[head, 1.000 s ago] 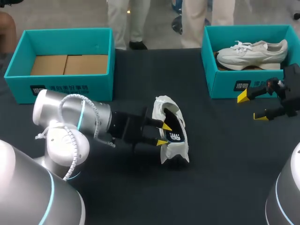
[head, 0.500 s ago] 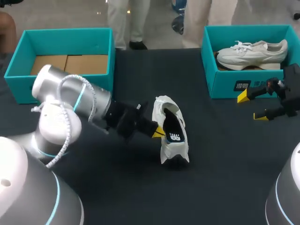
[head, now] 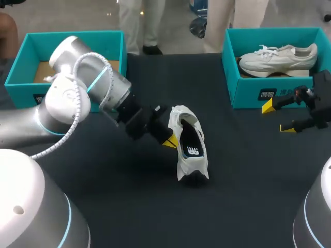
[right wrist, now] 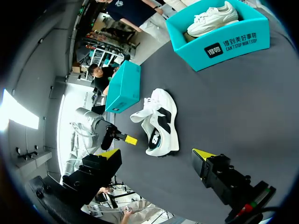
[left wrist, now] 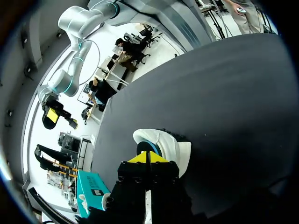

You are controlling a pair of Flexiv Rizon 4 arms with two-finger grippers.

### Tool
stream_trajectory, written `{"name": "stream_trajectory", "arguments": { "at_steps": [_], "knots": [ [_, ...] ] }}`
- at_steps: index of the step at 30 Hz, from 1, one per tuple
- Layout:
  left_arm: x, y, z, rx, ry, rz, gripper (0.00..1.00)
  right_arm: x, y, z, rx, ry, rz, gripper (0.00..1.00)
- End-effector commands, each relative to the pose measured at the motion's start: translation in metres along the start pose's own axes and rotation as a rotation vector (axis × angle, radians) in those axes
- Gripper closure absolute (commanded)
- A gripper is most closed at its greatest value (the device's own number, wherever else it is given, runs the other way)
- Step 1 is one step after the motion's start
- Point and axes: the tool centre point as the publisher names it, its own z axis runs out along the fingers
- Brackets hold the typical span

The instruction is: Take the shoe out of the shoebox, open the shoe tongue, remove and reinsert the insole, then place the shoe into the shoebox

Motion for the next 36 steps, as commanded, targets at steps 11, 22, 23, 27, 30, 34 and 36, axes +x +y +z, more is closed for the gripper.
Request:
{"name": "stream_trajectory", "arguments": {
  "at_steps": [11, 22, 23, 27, 30, 34, 36],
  "knots": [
    [-0.006, 0.002, -0.001, 0.011, 0.093, 0.054, 1.0, 0.0, 0.0, 0.001, 0.0, -0.004, 0.002, 0.0],
    [-0.028, -0.002, 0.018, -0.031, 0.34, 0.146, 1.0, 0.0, 0.0, 0.001, 0.0, -0.004, 0.002, 0.0],
    [-0.028, -0.001, 0.02, -0.039, 0.356, 0.155, 1.0, 0.0, 0.0, 0.001, 0.0, -0.004, 0.002, 0.0],
    [-0.029, 0.003, 0.026, -0.063, 0.394, 0.203, 1.0, 0.0, 0.0, 0.001, 0.0, -0.004, 0.002, 0.0],
    [-0.026, 0.009, 0.031, -0.081, 0.428, 0.236, 1.0, 0.0, 0.0, 0.001, 0.0, -0.004, 0.002, 0.0],
    [-0.022, 0.016, 0.035, -0.12, 0.454, 0.248, 1.0, 0.0, 0.0, 0.001, 0.0, -0.004, 0.002, 0.0],
    [-0.018, 0.02, 0.036, -0.14, 0.461, 0.227, 1.0, 0.0, 0.0, 0.001, 0.0, -0.004, 0.002, 0.0]
  ]
}}
